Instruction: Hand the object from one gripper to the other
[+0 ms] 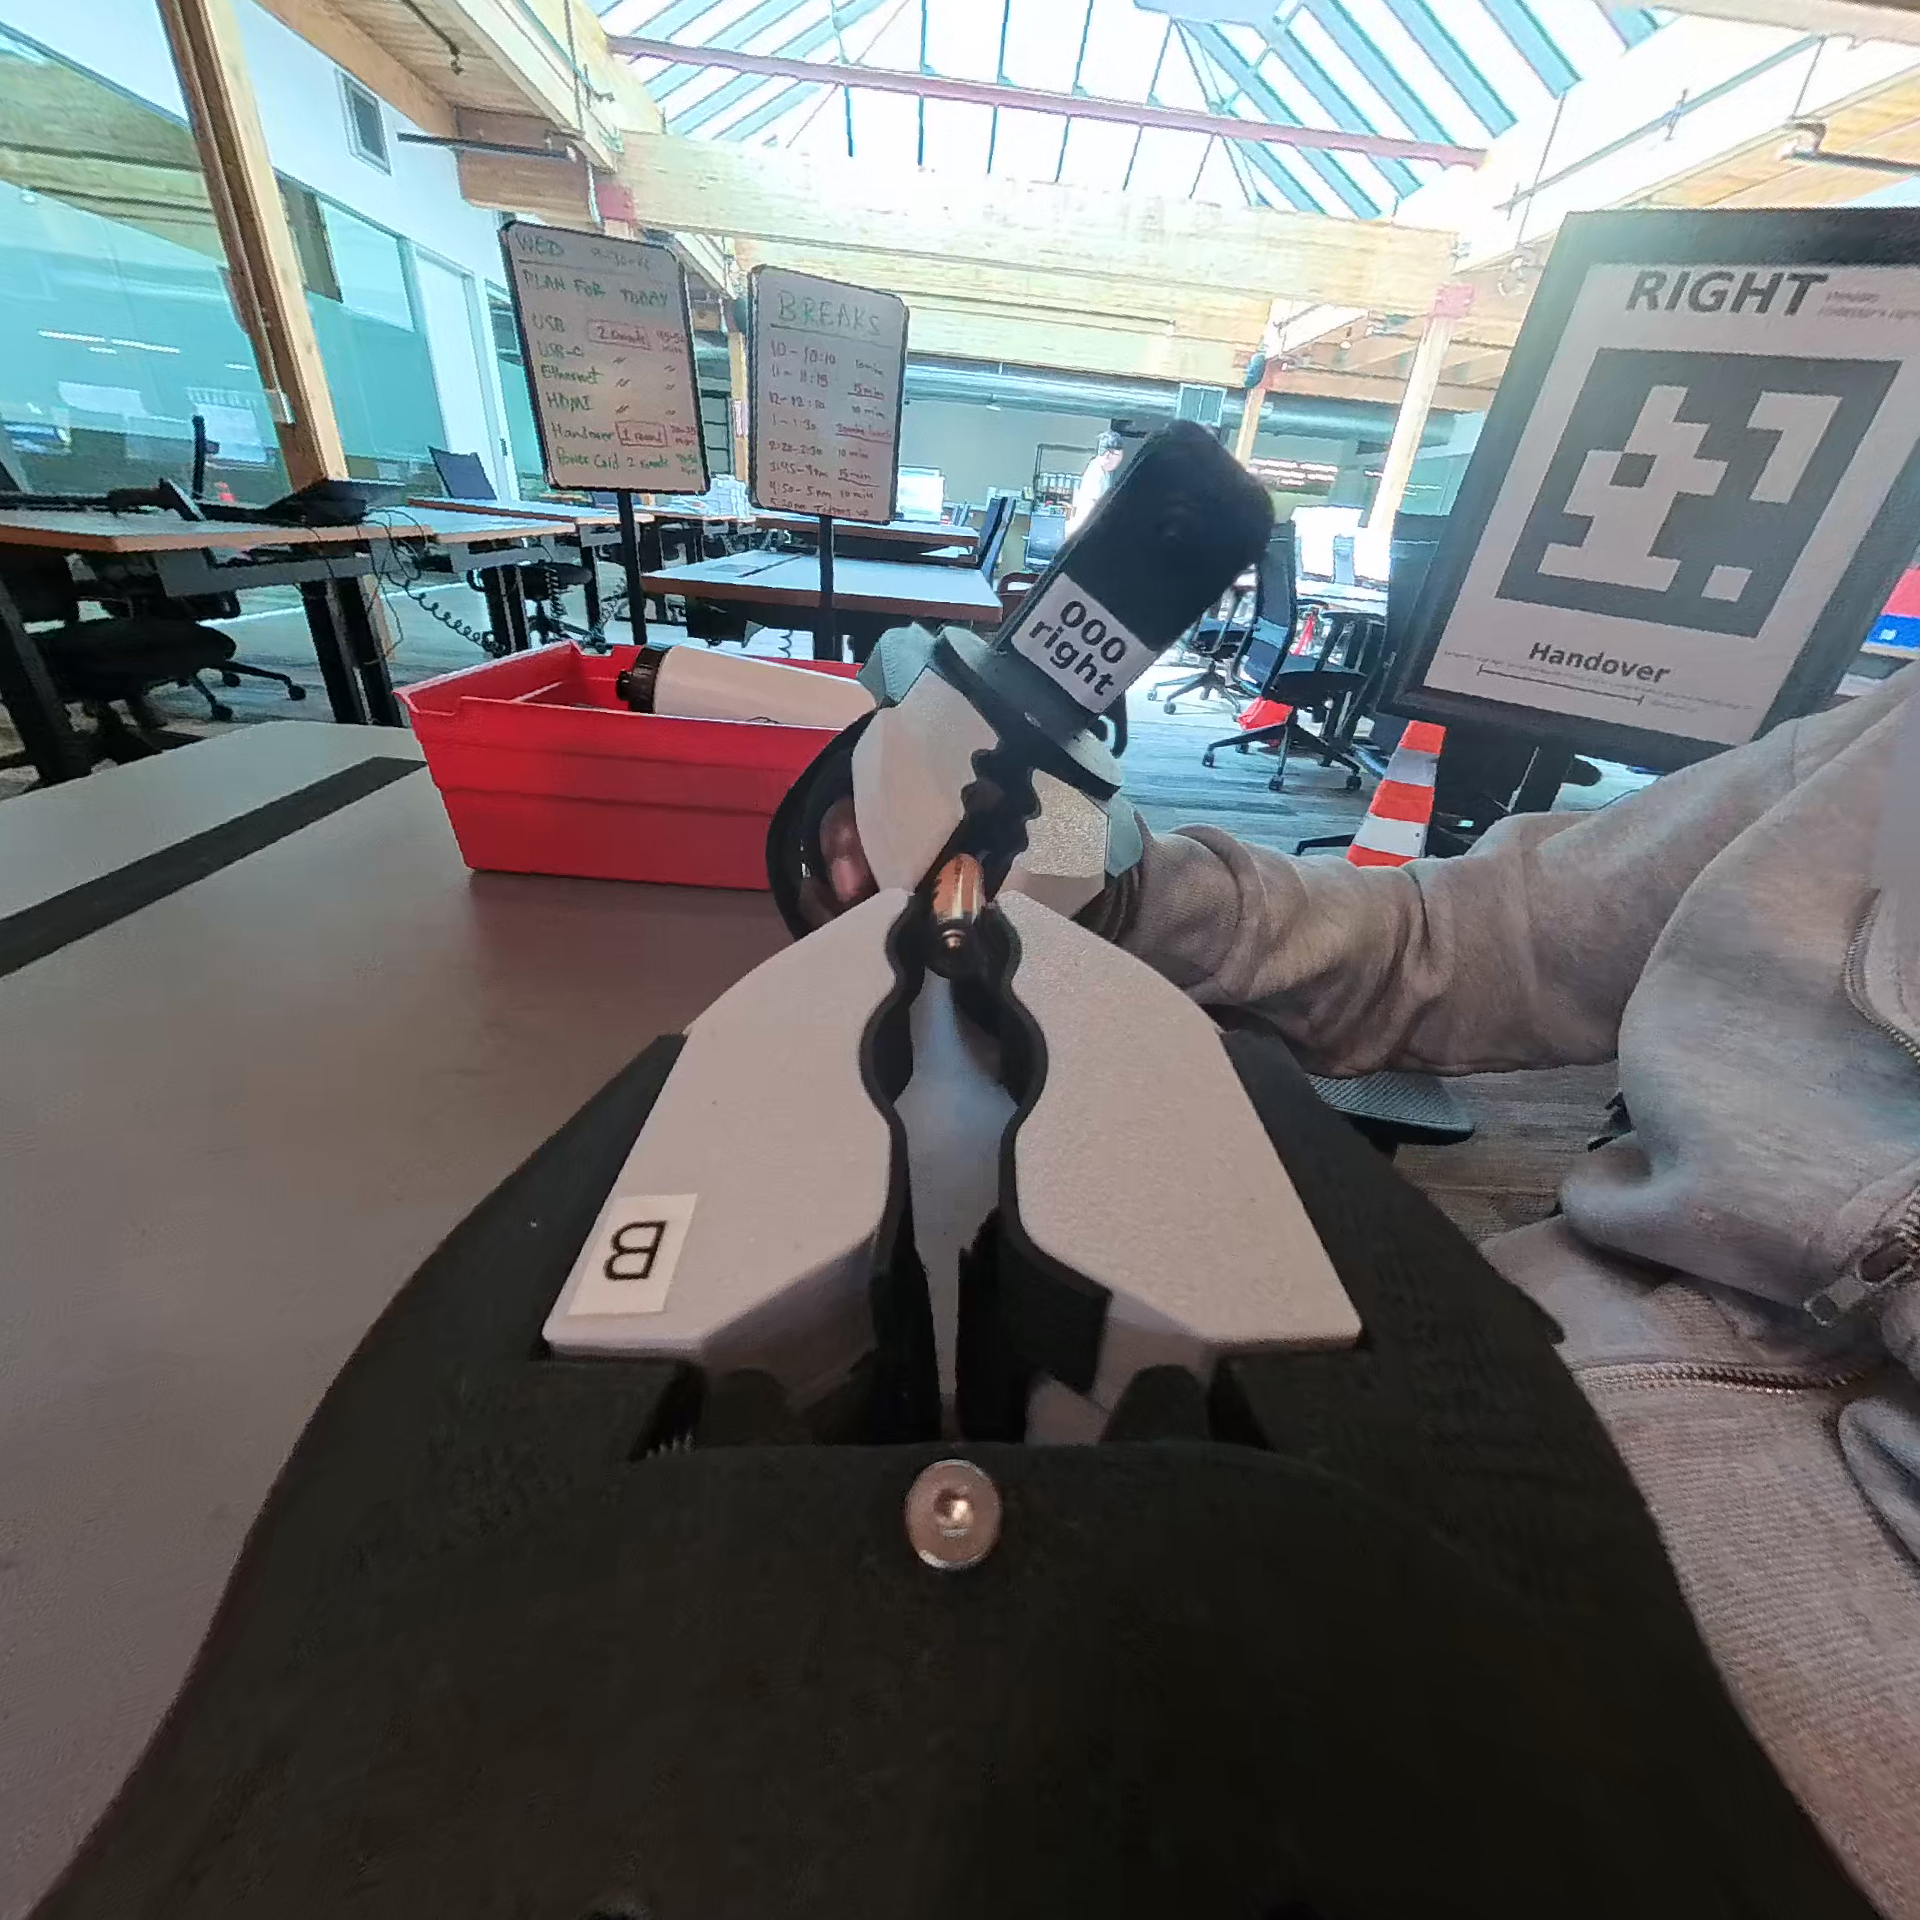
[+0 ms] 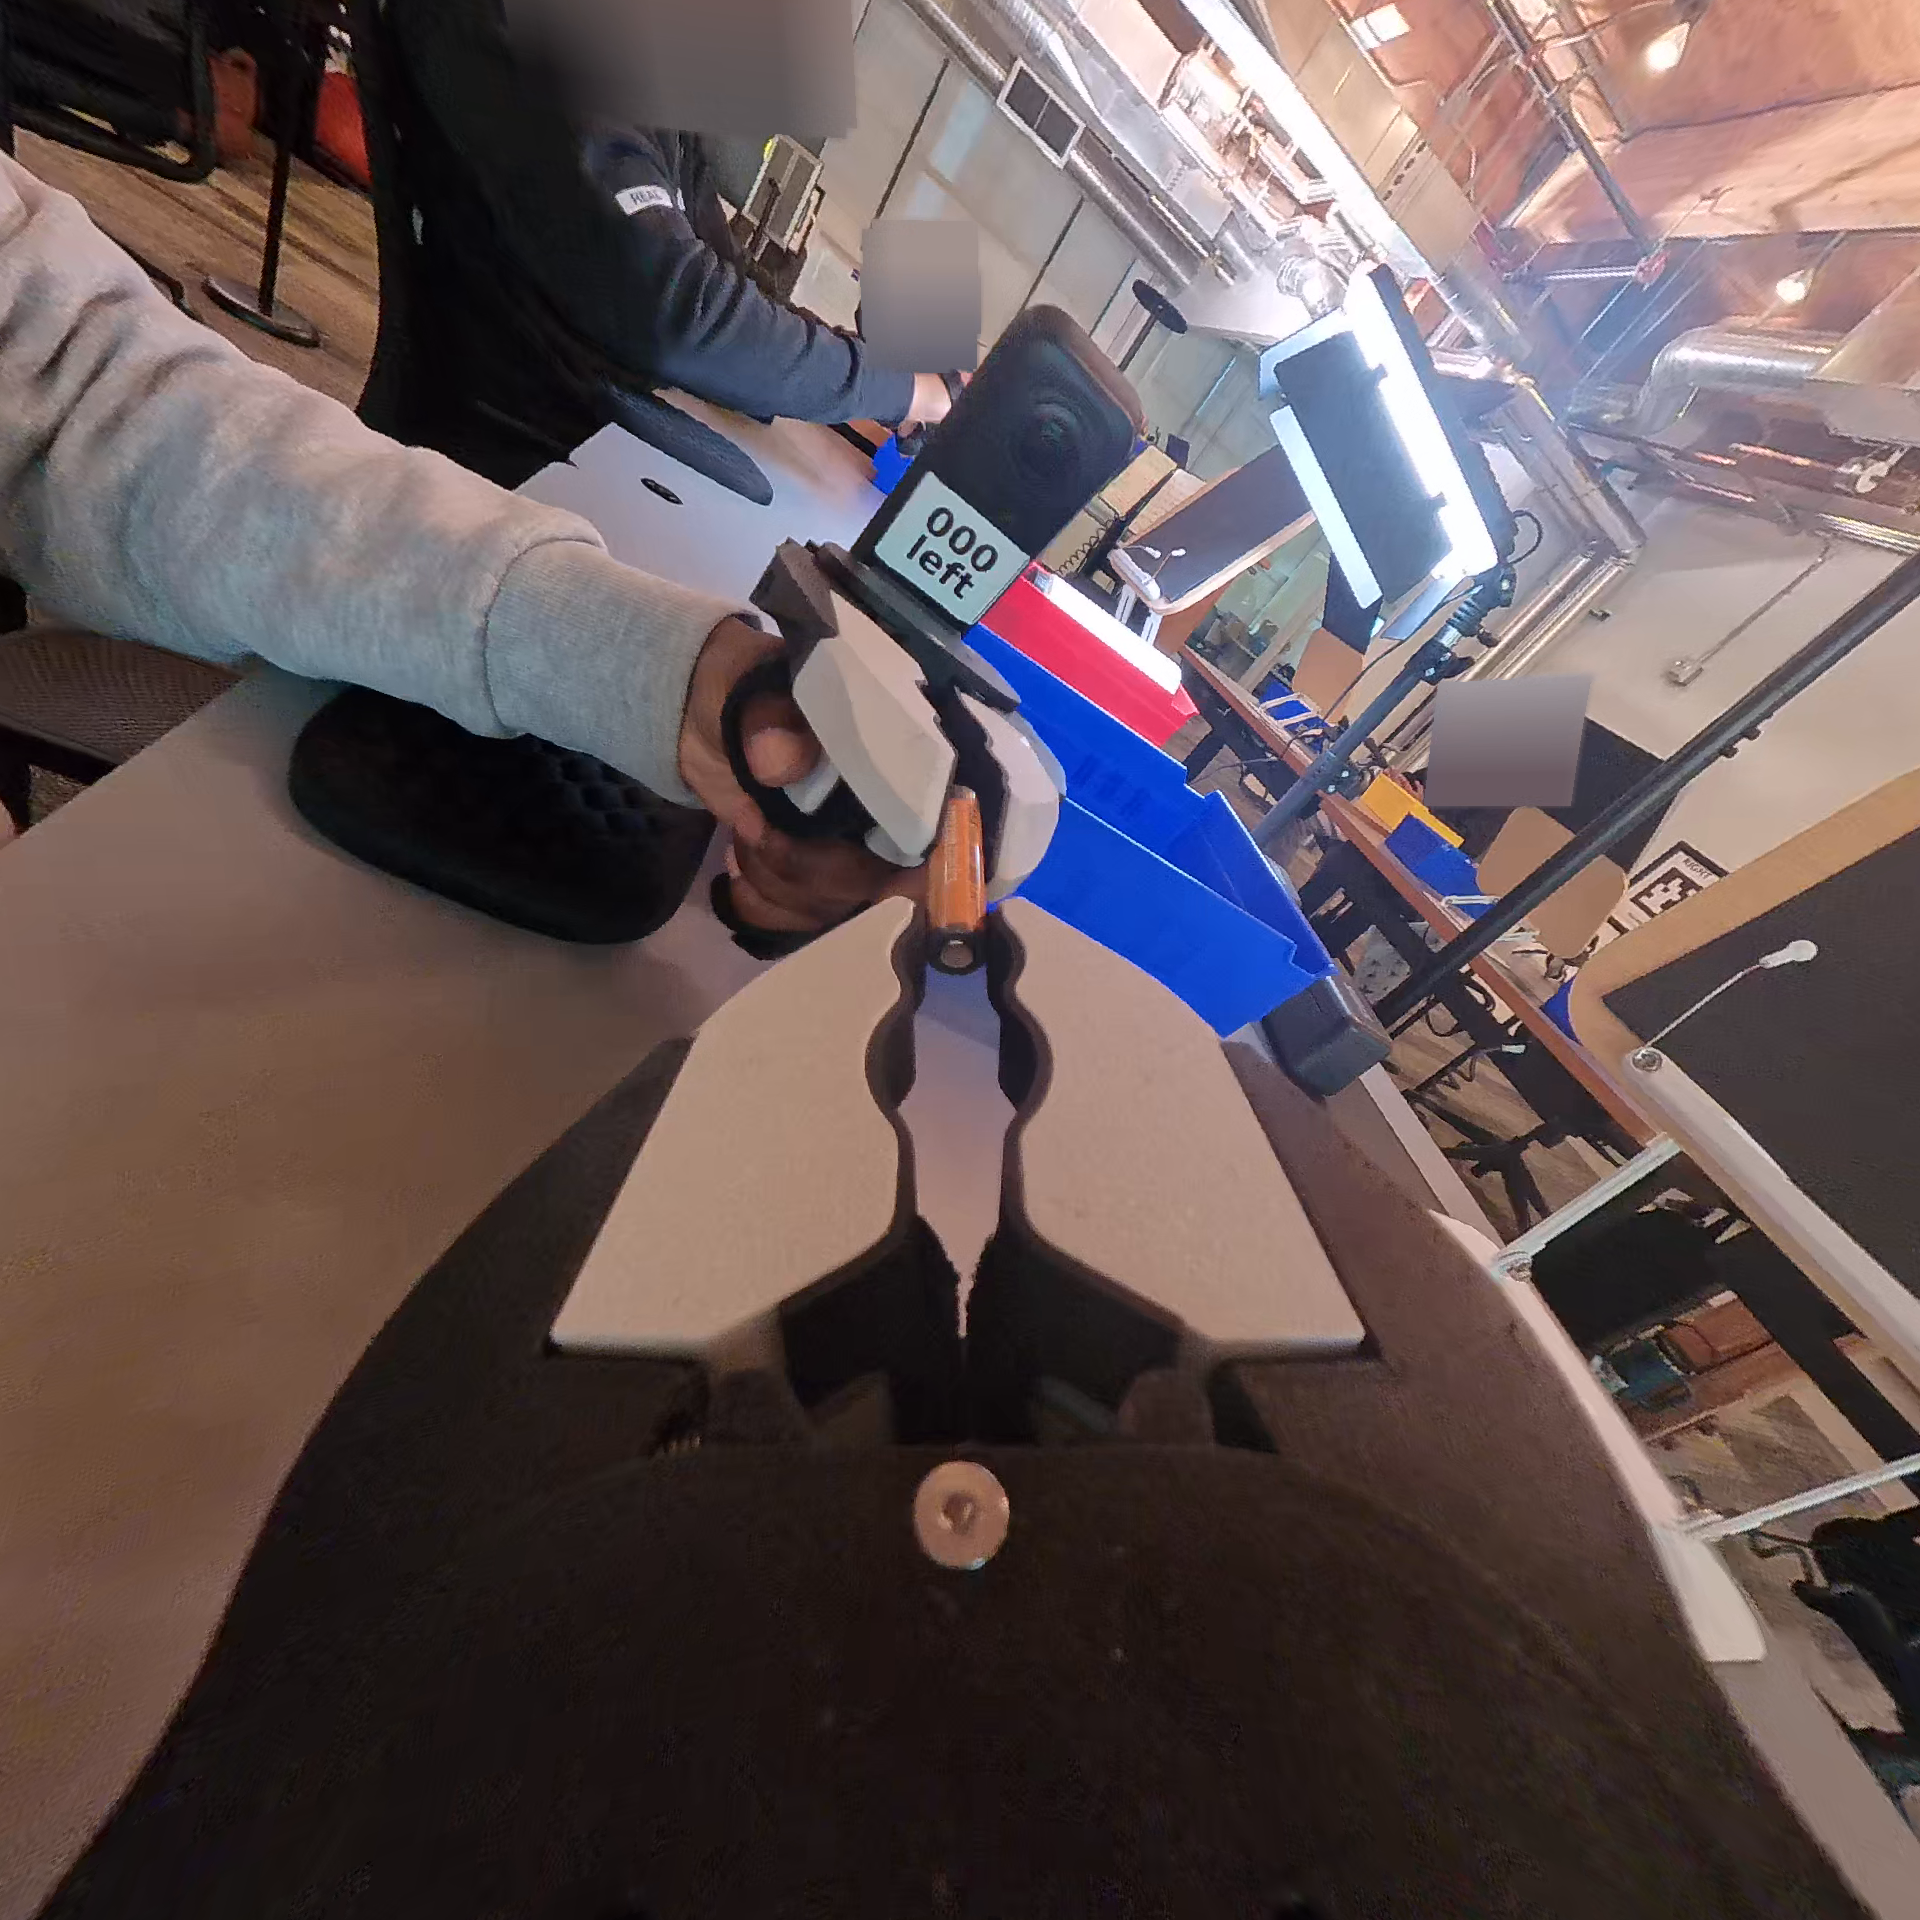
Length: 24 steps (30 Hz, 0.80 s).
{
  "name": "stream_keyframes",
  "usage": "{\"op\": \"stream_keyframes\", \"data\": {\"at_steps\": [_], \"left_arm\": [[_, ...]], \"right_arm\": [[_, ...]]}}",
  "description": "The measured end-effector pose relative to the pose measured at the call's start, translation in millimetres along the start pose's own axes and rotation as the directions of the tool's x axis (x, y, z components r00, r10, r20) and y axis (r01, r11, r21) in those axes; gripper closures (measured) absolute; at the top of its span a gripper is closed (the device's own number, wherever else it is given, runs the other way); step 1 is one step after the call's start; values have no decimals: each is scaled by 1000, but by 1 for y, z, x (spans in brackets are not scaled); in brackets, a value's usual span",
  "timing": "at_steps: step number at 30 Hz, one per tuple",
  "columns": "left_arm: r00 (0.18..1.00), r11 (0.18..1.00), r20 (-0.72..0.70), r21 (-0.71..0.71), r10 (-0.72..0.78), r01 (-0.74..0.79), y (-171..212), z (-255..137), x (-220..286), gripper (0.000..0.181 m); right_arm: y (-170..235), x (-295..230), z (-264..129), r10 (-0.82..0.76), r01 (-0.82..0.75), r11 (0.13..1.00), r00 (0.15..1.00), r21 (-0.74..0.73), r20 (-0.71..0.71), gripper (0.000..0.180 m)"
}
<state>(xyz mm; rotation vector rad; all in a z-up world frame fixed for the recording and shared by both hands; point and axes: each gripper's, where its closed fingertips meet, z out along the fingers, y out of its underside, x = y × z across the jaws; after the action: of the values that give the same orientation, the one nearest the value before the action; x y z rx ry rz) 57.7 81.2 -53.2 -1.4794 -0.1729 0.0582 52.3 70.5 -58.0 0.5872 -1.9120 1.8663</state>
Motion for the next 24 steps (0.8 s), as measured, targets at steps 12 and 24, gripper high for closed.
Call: {"op": "stream_keyframes", "data": {"at_steps": [12,24], "left_arm": [[964,964,26,18,265,-266,-4,1,7,171],[993,993,39,41,110,-112,-7,-1,1,163]], "right_arm": [[-20,2,-9,702,-764,642,620,68,351,152],[-10,1,-6,483,-506,859,853,81,198,169]]}}
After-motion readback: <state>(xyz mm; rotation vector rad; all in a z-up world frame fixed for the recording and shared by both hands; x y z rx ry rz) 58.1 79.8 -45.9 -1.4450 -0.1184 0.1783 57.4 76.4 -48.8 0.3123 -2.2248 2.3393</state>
